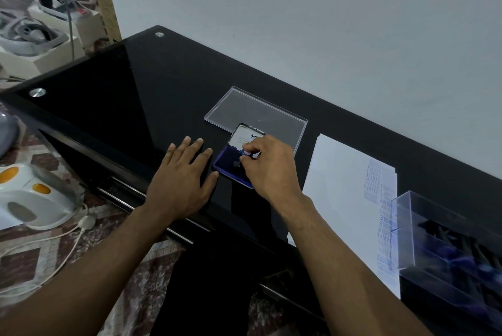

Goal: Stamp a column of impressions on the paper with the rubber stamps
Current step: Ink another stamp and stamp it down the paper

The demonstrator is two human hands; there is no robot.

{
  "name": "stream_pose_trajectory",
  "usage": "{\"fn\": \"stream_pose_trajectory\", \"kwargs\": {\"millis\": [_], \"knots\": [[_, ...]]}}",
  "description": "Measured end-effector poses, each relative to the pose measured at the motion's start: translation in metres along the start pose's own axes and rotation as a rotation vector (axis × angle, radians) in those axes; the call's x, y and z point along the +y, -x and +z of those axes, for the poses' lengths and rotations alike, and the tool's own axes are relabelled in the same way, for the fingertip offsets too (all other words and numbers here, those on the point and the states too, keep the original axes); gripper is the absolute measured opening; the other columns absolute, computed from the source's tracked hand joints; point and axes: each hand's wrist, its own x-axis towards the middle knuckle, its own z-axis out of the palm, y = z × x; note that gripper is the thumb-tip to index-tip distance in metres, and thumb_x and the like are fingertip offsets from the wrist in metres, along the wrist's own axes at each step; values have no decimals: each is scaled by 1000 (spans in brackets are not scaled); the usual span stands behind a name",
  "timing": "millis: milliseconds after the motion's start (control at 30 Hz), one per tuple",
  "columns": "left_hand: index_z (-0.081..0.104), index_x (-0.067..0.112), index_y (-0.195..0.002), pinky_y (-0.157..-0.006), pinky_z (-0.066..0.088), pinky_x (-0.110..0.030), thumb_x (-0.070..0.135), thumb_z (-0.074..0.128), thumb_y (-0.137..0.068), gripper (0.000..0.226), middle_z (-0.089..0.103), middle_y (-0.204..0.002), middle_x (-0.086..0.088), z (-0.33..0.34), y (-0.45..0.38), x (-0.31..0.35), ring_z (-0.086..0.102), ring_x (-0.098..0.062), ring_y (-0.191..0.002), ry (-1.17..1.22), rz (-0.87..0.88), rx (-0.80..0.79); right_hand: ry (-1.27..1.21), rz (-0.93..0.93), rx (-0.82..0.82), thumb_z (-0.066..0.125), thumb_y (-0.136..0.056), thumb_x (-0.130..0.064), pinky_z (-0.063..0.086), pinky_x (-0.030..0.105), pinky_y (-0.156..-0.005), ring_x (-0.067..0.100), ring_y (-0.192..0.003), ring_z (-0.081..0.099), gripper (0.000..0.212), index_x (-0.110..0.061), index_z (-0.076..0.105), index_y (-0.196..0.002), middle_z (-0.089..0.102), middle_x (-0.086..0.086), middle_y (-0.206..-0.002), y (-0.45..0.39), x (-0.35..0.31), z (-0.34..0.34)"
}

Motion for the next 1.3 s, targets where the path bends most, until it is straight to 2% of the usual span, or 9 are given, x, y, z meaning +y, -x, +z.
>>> {"fn": "stream_pose_trajectory", "kwargs": {"millis": [233, 333, 467, 567, 733, 1000, 1300], "knots": [[38, 23, -154, -126, 7, -47, 65, 17, -95, 75, 28, -164, -6, 2, 0, -1, 11, -24, -155, -5, -5, -2, -4, 8, -25, 66, -94, -17, 46, 20, -89, 14, -103, 65, 20, -14, 74, -112, 71, 3, -114, -1, -2, -3], [38, 23, -154, -126, 7, -47, 65, 16, -95, 76, 28, -164, -6, 1, 1, 0, 11, -24, -155, -4, -4, -3, -12, -1, -2, 68, -92, -17, 47, 20, -87, 13, -99, 66, 16, -14, 77, -105, 71, 2, -109, 0, -1, -2], [38, 22, -153, -126, 7, -47, 65, 16, -95, 76, 28, -164, -6, 0, 0, 0, 12, -25, -155, -8, -2, 1, -13, 15, -11, 73, -86, -15, 56, 25, -85, 10, -90, 65, 12, -16, 78, -96, 71, 0, -103, -2, 0, 0], [39, 22, -153, -126, 8, -48, 65, 17, -96, 75, 29, -164, -7, 1, 0, 0, 13, -25, -155, -11, -2, 2, -7, 12, -15, 71, -89, -17, 52, 21, -86, 8, -90, 63, 15, -17, 77, -102, 71, -1, -106, -3, -2, -2], [39, 22, -153, -126, 8, -47, 65, 17, -95, 75, 29, -164, -7, 1, 1, 0, 13, -25, -155, -11, -3, 4, -1, 11, -37, 65, -94, -16, 47, 22, -88, 14, -99, 65, 17, -12, 76, -106, 71, 4, -110, -1, -2, -3], [41, 22, -152, -126, 9, -48, 65, 17, -95, 75, 30, -163, -7, 0, 1, 1, 15, -25, -155, -5, -7, 9, -20, -7, -13, 68, -91, -14, 50, 22, -85, 13, -93, 66, 12, -11, 76, -99, 71, 4, -106, 0, 1, 0], [40, 22, -152, -126, 8, -47, 66, 15, -94, 78, 28, -164, -7, -3, 1, 2, 13, -25, -155, 16, -8, 1, -25, -27, -9, 67, -92, -18, 53, 33, -96, 16, -104, 64, 22, -14, 73, -113, 67, 3, -117, 1, 6, 4]]}}
